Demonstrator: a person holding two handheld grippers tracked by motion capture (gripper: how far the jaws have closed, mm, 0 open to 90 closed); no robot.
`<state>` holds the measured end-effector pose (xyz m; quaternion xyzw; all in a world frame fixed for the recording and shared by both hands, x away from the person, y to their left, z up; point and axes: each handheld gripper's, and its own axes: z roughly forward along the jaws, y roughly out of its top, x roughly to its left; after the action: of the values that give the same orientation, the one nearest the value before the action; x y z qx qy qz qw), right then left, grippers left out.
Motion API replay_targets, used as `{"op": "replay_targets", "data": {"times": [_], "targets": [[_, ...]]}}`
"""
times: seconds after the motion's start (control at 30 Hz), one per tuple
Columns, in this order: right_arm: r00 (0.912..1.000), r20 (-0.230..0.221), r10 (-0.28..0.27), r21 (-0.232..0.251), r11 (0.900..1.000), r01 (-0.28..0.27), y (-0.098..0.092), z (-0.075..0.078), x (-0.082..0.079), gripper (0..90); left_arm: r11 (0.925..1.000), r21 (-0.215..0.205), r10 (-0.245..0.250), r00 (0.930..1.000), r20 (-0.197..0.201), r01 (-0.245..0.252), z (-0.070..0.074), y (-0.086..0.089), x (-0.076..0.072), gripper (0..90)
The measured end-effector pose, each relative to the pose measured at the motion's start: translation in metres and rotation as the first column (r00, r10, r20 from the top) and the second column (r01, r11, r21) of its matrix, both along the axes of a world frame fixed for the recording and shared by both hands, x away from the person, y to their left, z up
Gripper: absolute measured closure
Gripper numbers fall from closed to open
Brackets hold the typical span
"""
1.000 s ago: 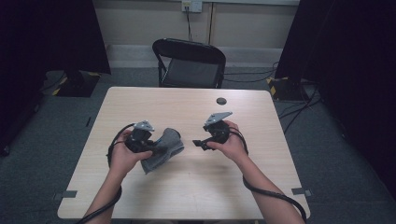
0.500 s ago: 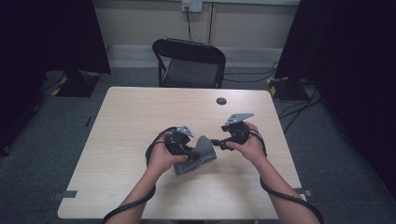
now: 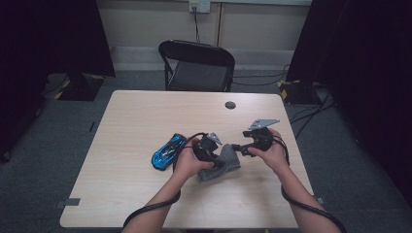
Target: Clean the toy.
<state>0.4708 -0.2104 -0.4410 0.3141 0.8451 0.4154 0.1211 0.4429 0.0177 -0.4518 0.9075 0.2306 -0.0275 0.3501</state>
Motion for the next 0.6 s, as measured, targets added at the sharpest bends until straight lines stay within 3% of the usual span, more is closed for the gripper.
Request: {"op": "replay_targets", "data": {"times": [0.03,0.07,0.1,0.27,0.3,0.4,0.53,0.6], "targets": [[1.0,-0.002,-0.002,0.002,1.0,0.002,-0.001,0.0,-0.001,20.4,0.9999,-0.008,-0.006,0.9999,0.009,0.007,-0.002,-0.003,0.0,67.1],[1.0,-0.002,-0.002,0.011,1.0,0.002,-0.002,0.0,-0.002,20.2,0.9998,-0.008,-0.021,0.9996,0.02,0.021,-0.002,-0.005,0.0,61.1],[1.0,-0.004,0.001,0.01,1.0,-0.001,-0.003,0.0,-0.003,20.2,0.999,0.008,-0.043,0.9987,0.026,0.043,-0.003,-0.007,-0.002,60.9],[0.9999,-0.004,0.014,0.011,1.0,-0.014,0.0,0.001,-0.005,20.2,0.9992,-0.004,-0.039,0.997,0.068,0.039,-0.002,-0.002,-0.004,43.0],[0.9999,-0.003,0.016,0.013,1.0,-0.016,0.001,0.001,-0.006,20.2,0.9993,-0.007,-0.035,0.9968,0.071,0.035,0.0,0.0,-0.005,43.0],[0.9991,0.005,0.042,0.027,0.999,-0.042,0.007,0.003,-0.008,20.3,0.9996,-0.021,-0.016,0.9956,0.093,0.018,0.007,0.011,-0.006,36.3],[0.9972,0.01,0.075,0.031,0.997,-0.075,0.013,0.003,-0.012,20.7,0.9989,-0.045,0.018,0.9943,0.105,-0.013,0.013,0.025,-0.008,35.1],[0.993,0.011,0.118,0.027,0.993,-0.118,0.022,0.002,-0.016,21.2,0.9957,-0.066,0.072,0.9905,0.117,-0.065,0.018,0.043,-0.009,34.7]]}}
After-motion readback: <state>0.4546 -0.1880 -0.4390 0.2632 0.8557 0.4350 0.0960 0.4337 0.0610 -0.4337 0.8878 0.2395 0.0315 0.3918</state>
